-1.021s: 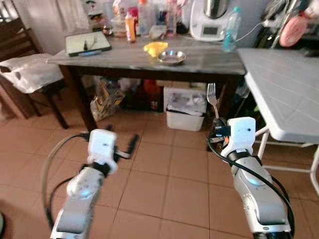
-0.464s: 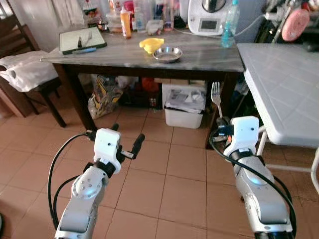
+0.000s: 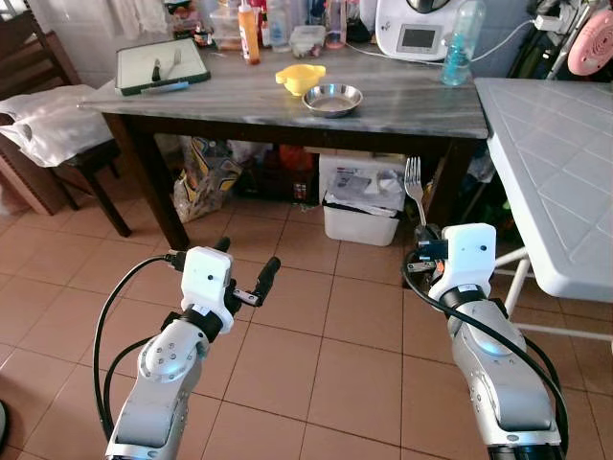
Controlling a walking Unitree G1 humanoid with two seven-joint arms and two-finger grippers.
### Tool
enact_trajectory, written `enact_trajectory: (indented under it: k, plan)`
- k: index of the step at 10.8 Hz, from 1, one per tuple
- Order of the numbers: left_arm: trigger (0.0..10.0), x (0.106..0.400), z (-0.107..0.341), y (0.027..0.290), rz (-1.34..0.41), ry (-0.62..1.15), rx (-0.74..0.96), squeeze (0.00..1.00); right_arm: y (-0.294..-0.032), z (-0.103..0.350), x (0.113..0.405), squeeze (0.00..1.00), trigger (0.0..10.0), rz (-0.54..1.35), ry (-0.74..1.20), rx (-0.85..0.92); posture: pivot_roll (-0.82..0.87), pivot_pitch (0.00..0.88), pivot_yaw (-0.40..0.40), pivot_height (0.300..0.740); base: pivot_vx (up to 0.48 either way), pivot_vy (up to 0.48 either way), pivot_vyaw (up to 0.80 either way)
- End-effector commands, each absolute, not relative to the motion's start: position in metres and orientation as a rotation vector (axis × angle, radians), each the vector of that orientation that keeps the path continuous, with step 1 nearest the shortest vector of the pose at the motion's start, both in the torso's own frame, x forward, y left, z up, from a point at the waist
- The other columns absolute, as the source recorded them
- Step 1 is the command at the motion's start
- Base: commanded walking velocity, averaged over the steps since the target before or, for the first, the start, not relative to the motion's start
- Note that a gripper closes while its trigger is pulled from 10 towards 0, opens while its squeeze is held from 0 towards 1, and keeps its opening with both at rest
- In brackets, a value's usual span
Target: Setting the table
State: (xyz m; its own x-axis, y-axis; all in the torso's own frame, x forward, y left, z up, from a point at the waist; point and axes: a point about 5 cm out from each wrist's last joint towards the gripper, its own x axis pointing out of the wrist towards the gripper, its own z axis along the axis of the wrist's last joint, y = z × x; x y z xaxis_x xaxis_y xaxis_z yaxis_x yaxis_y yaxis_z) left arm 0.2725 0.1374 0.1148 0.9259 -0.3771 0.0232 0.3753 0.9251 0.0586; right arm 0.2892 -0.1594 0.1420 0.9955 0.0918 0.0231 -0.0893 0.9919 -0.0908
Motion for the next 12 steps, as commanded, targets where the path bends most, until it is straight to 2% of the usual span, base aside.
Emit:
enact_trajectory:
  k: [1, 11, 12]
  plan:
    - [10.0, 0.2715, 0.1165, 0.1373, -0.393, -0.04, 0.06, 0.0, -0.157, 0.1467, 0.289, 0.0, 10.0, 0.101, -0.049, -0.092, 0.02, 0.0, 0.045, 0.74, 0.315, 0.0, 0.0]
    - [10.0, 0.269, 0.1135, 0.1345, -0.415, -0.031, 0.054, 0.0, -0.158, 0.1494, 0.29, 0.0, 10.0, 0.09, -0.063, -0.103, 0.02, 0.001, 0.046, 0.74, 0.346, 0.0, 0.0]
    - [10.0, 0.2691, 0.1134, 0.1344, -0.415, -0.031, 0.055, 0.0, -0.1577, 0.1494, 0.2902, 0.0, 10.0, 0.094, -0.063, -0.1, 0.02, 0.001, 0.045, 0.74, 0.345, 0.0, -0.54]
